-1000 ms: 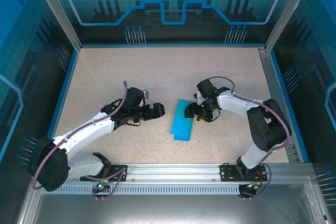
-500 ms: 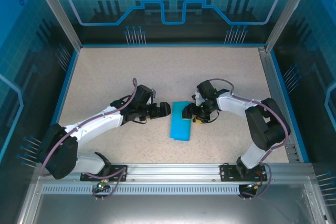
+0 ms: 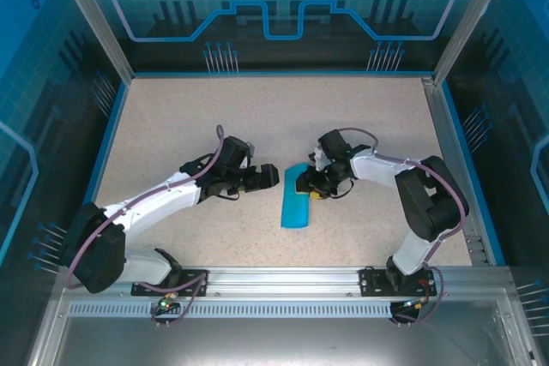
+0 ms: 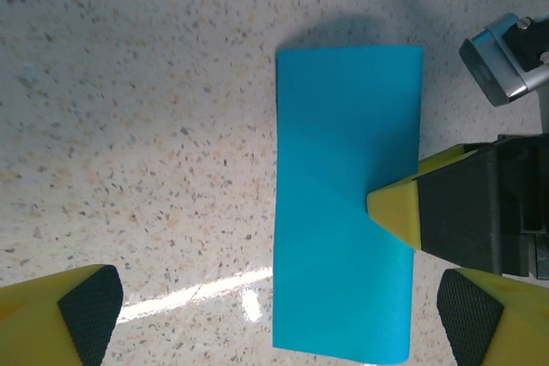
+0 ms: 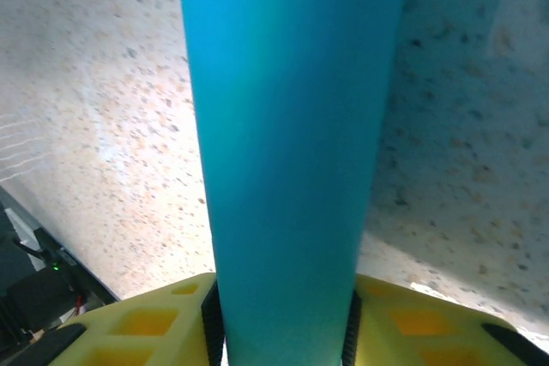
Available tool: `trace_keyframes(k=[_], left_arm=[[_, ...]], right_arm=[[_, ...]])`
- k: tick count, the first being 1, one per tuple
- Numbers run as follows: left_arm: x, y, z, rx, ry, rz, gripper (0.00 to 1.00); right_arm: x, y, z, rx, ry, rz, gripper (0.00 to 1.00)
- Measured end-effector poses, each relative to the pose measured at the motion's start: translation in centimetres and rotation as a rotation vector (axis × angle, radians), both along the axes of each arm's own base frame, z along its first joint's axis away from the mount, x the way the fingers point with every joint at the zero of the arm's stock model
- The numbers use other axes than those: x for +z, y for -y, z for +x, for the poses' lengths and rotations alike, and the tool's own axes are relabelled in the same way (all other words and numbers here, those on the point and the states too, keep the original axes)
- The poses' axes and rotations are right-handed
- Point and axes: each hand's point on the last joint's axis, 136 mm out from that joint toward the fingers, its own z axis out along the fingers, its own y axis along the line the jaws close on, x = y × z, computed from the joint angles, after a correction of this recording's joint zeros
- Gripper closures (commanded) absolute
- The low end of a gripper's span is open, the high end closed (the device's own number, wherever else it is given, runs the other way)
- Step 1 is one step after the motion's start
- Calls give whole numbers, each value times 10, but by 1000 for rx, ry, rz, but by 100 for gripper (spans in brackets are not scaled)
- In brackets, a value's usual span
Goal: Fold a paper plane with a square sheet of paper (pick it up from the middle)
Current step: Fold the square sheet of paper in half at the center of the table.
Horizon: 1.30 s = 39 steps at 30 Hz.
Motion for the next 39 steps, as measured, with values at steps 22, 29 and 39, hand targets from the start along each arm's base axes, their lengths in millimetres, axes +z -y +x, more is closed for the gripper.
trace_keyframes(k=[22, 29, 39], left_arm=[[32, -23, 7, 64, 95, 57, 1], [31, -21, 6, 58, 89, 48, 2], [20, -14, 4, 30, 58, 31, 1]], right_arm=[[21, -51, 63, -123, 61, 145, 62], [-3, -36, 56, -164, 46, 63, 48], [-18, -14, 42, -101, 39, -82, 39]])
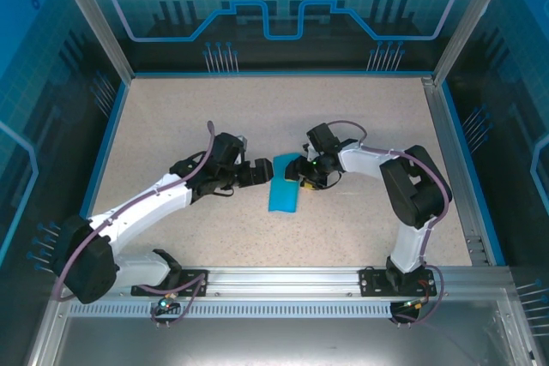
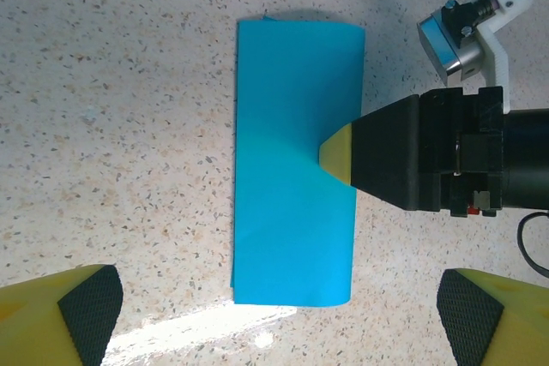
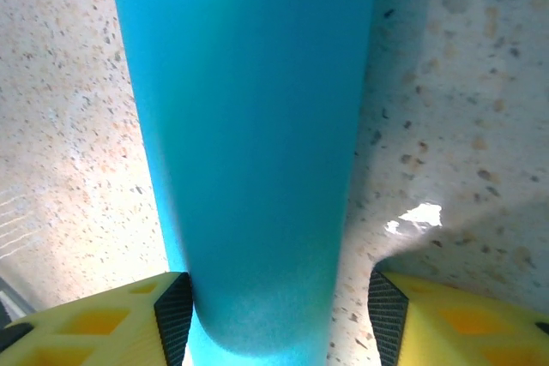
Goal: Fold a paper plane with a square sheet of paper (pick it up from the middle)
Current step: Fold the square sheet of paper in half at the center of the table.
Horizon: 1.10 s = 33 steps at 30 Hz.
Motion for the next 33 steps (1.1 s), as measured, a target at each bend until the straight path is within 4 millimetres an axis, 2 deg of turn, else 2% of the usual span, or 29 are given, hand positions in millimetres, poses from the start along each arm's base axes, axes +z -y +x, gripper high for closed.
trace_keyframes(k=[16, 24, 33], left_arm=[[-13, 9, 3, -21, -32, -10, 1], [-18, 9, 3, -21, -45, -2, 1], [-19, 9, 4, -21, -48, 0, 1]], right_arm=[[0, 10, 2, -29, 6, -17, 35], [-3, 18, 3, -34, 10, -113, 35], [-5, 17, 2, -11, -1, -161, 37]])
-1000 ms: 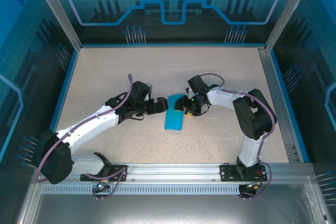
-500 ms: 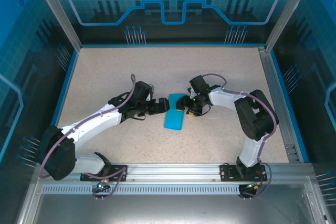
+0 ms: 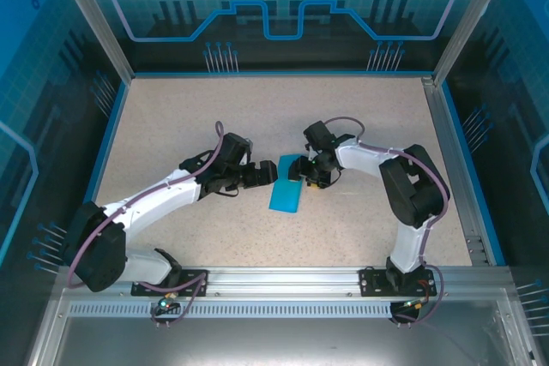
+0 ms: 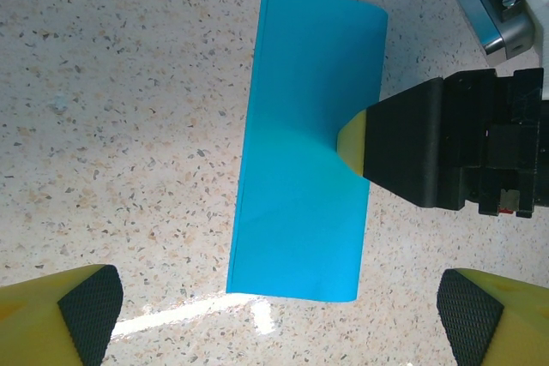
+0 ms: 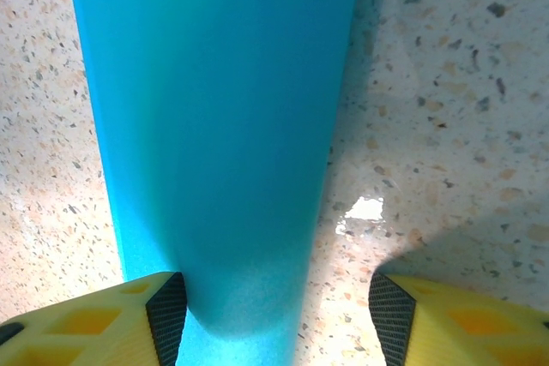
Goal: Fold a paper plane with a square sheet of paper (pick it up from the middle)
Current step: Fold the square sheet of paper in half at the center of the table, then hold the square sheet of paper at the center of the table.
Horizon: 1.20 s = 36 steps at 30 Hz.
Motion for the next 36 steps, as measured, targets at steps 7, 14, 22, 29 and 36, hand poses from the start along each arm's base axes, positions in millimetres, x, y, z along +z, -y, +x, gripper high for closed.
trace_keyframes(k=[7, 14, 22, 29, 36], left_arm=[[-2, 2, 3, 2, -8, 5, 9], [0, 3, 14, 22, -12, 1, 28], [-10, 4, 27, 39, -76, -29, 66], [-23, 26, 42, 11, -151, -64, 100], [-42, 43, 53, -10, -222, -89, 100]], right_arm=[[-1, 0, 0, 13, -18, -19, 36], [-2, 0, 0, 12, -25, -22, 36], [-3, 1, 0, 15, -39, -31, 35], [-4, 1, 0, 14, -47, -37, 34], [-4, 1, 0, 10, -51, -40, 34]])
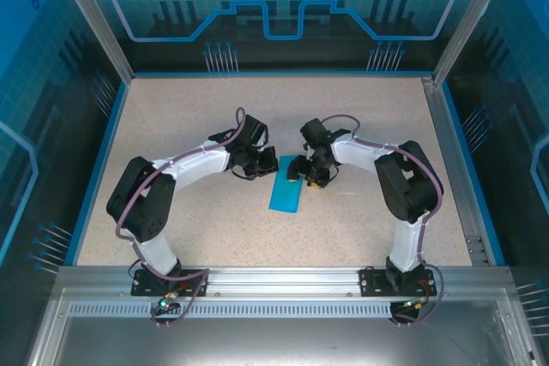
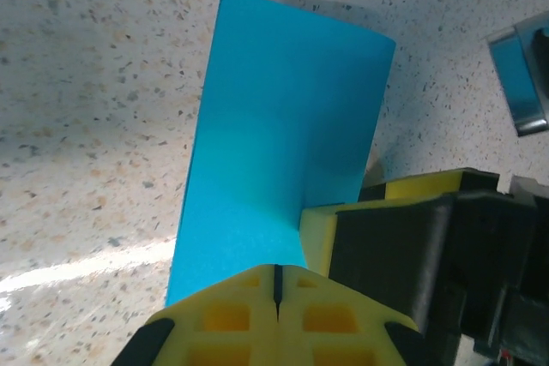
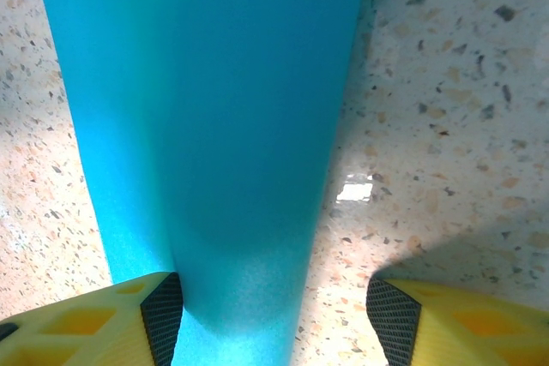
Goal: Fold a paper plane with a square sheet of paper (pick it up from the middle)
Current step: Hold the square sheet of paper at the center of the table.
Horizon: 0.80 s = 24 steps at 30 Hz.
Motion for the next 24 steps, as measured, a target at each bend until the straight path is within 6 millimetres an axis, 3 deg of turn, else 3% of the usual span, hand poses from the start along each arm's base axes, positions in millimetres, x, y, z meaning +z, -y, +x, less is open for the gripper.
trace_keyframes(k=[24], left_arm=[[-42, 15, -1, -30, -101, -36, 100]], right_arm=[[-2, 0, 0, -1, -7, -4, 34]])
